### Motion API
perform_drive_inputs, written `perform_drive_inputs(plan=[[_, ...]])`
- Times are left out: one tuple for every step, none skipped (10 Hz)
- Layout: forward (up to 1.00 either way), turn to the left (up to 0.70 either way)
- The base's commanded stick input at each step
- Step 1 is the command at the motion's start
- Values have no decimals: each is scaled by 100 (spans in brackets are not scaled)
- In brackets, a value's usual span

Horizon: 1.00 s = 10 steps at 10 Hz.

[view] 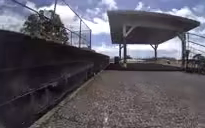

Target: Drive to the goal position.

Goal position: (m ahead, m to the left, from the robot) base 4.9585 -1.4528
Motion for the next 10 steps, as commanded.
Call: perform_drive_inputs(plan=[[70, 0], [70, 0], [70, 0], [70, 0], [70, 0], [70, 0], [70, 0], [70, 0], [70, 0], [70, 0]])
